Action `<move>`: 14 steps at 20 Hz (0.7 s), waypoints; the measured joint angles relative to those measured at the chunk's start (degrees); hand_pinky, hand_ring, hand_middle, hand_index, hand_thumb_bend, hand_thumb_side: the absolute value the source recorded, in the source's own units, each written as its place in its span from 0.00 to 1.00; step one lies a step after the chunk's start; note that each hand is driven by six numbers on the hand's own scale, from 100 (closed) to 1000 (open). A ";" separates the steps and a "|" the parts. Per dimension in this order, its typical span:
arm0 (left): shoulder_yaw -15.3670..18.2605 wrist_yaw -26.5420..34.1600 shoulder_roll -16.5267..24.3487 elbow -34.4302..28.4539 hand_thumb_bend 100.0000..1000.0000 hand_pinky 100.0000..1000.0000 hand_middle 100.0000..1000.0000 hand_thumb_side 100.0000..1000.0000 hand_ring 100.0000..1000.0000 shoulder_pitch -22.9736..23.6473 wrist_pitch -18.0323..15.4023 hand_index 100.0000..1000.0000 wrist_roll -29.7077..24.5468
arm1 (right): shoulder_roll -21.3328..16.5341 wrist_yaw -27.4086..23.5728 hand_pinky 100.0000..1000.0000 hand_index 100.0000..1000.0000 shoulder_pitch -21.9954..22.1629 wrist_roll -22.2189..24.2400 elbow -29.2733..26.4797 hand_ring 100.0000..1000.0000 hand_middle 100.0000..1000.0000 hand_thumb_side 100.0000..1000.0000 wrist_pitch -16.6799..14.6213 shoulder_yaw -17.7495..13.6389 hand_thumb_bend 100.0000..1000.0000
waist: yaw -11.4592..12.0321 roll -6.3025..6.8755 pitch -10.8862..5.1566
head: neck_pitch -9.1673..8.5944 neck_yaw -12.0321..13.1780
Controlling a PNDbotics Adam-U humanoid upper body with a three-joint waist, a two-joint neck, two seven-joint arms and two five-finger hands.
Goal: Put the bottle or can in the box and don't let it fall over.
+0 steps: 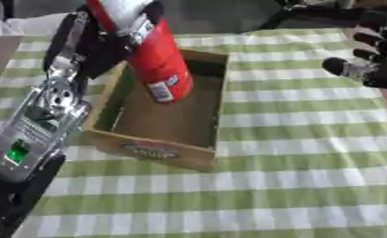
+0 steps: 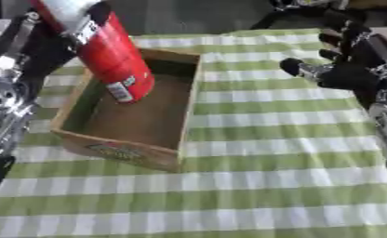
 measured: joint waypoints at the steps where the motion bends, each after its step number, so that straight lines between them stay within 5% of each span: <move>1: -0.33 -0.46 -0.22 0.86 0.00 0.78 0.59 0.33 0.72 0.18 -0.21 0.47 -0.29 | 0.01 -0.06 0.96 0.96 -0.02 0.00 0.00 1.00 0.99 0.00 0.01 0.00 0.62 | 0.00 0.04 0.00 | -0.19 0.05; 4: -1.12 -1.68 -0.64 3.39 0.00 0.79 0.60 0.28 0.72 0.61 -1.01 0.48 -1.05 | 0.02 -0.20 0.96 0.96 -0.03 0.02 0.00 1.00 0.99 0.00 0.02 0.00 0.62 | -0.02 0.05 0.01 | -0.78 0.28; 6: -1.48 -2.67 -0.89 4.92 0.00 0.80 0.62 0.13 0.73 0.71 -1.71 0.50 -1.46 | 0.02 -0.21 0.96 0.96 -0.03 0.02 0.00 1.00 0.99 0.00 0.03 0.00 0.62 | -0.03 0.05 0.01 | -1.06 0.31; 8: -1.80 -3.50 -0.90 5.99 0.03 0.82 0.68 0.06 0.77 0.81 -2.55 0.62 -2.00 | 0.02 -0.22 0.96 0.96 -0.03 0.01 0.00 1.00 0.99 0.00 0.03 0.00 0.62 | -0.04 0.05 0.01 | -1.10 0.32; 9: -1.93 -4.01 -0.90 6.41 0.36 0.85 0.71 0.15 0.79 0.83 -3.00 0.77 -2.45 | 0.02 -0.23 0.96 0.96 -0.03 0.01 0.00 1.00 0.99 0.00 0.03 0.00 0.62 | -0.03 0.05 0.01 | -1.10 0.32; 10: -2.11 -4.70 -0.90 6.68 0.56 0.87 0.72 0.20 0.81 0.86 -3.50 0.82 -3.06 | 0.02 -0.26 0.96 0.96 -0.02 0.01 0.00 1.00 0.99 0.00 0.03 0.00 0.62 | -0.01 0.05 0.02 | -1.10 0.32; 12: -2.17 -6.93 -0.89 6.89 0.74 0.90 0.74 0.22 0.83 0.89 -4.35 0.88 -4.75 | 0.03 -0.31 0.96 0.96 -0.02 0.01 0.00 1.00 0.99 0.00 0.04 0.00 0.62 | 0.02 0.05 0.02 | -1.10 0.31; 14: -2.01 -9.37 -0.88 6.91 0.81 0.90 0.74 0.26 0.84 0.93 -4.66 0.89 -6.30 | 0.03 -0.39 0.96 0.96 -0.01 0.01 0.00 1.00 0.99 0.00 0.04 0.00 0.62 | 0.10 0.04 0.02 | -1.08 0.28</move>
